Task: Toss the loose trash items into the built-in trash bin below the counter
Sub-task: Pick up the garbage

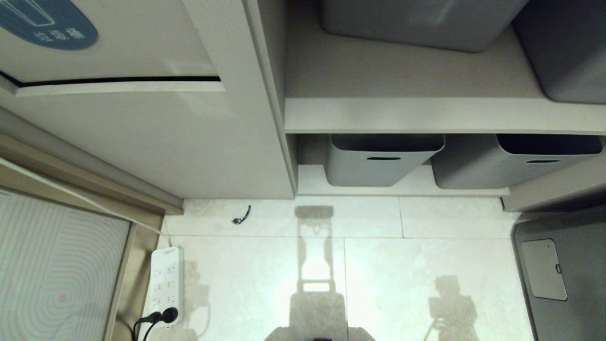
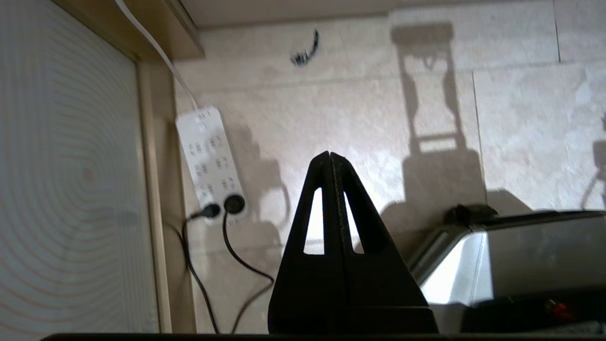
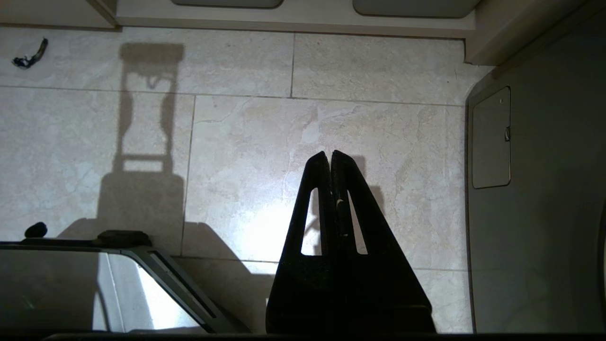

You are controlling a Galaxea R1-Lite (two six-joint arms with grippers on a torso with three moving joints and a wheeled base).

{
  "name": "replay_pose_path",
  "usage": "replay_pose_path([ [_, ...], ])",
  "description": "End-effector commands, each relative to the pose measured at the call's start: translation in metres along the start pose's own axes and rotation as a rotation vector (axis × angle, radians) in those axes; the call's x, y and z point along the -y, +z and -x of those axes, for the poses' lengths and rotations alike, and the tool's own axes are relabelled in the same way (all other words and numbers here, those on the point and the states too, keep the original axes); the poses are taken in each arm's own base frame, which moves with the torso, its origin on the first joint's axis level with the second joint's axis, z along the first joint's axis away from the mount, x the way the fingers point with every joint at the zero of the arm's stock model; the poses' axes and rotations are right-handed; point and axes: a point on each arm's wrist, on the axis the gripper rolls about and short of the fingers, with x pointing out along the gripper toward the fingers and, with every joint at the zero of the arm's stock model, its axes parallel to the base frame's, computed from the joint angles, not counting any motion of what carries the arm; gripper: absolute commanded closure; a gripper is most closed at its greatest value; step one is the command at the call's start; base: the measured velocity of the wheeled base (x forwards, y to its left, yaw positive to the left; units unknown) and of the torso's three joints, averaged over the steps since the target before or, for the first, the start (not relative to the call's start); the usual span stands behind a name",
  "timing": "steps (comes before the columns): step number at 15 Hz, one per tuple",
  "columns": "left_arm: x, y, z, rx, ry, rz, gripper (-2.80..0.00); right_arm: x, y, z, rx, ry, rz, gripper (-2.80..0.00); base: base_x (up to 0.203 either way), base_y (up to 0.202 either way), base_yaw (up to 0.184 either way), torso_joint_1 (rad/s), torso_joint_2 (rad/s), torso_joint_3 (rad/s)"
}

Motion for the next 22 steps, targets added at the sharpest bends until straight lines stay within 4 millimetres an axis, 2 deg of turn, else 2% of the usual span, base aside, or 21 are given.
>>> replay_pose_path([
  [1,-0.005,0.022,-0.041,-0.247,-0.019,0.037,0.0,0.0,0.0,0.0,-0.001,0.001,0.0,0.0,0.0,0.0,0.0,0.0,0.0,0.0],
  [3,-0.009,0.025,-0.079,-0.447,-0.014,0.107,0.0,0.0,0.0,0.0,0.001,0.001,0.0,0.0,0.0,0.0,0.0,0.0,0.0,0.0],
  [6,-0.013,0.01,-0.13,-0.71,0.014,0.216,0.0,0.0,0.0,0.0,-0.002,0.001,0.0,0.0,0.0,0.0,0.0,0.0,0.0,0.0],
  [8,-0.015,-0.004,-0.163,-0.767,0.018,0.261,0.0,0.0,0.0,0.0,-0.002,0.001,0.0,0.0,0.0,0.0,0.0,0.0,0.0,0.0],
  [11,-0.021,-0.041,-0.202,-0.8,0.034,0.302,0.0,0.0,0.0,0.0,-0.002,0.001,0.0,0.0,0.0,0.0,0.0,0.0,0.0,0.0],
  [13,-0.031,-0.066,-0.224,-0.787,0.033,0.348,0.0,0.0,0.0,0.0,-0.002,0.001,0.0,0.0,0.0,0.0,0.0,0.0,0.0,0.0],
  [18,-0.063,-0.113,-0.272,-0.634,-0.125,0.484,0.0,0.0,0.0,0.0,-0.001,0.001,0.0,0.0,0.0,0.0,0.0,0.0,0.0,0.0],
  [20,-0.077,-0.121,-0.309,-0.511,-0.175,0.464,0.0,0.0,0.0,0.0,-0.002,0.001,0.0,0.0,0.0,0.0,0.0,0.0,0.0,0.0],
  [22,-0.085,-0.125,-0.333,-0.435,-0.242,0.449,0.0,0.0,0.0,0.0,-0.002,0.001,0.0,0.0,0.0,0.0,0.0,0.0,0.0,0.0],
])
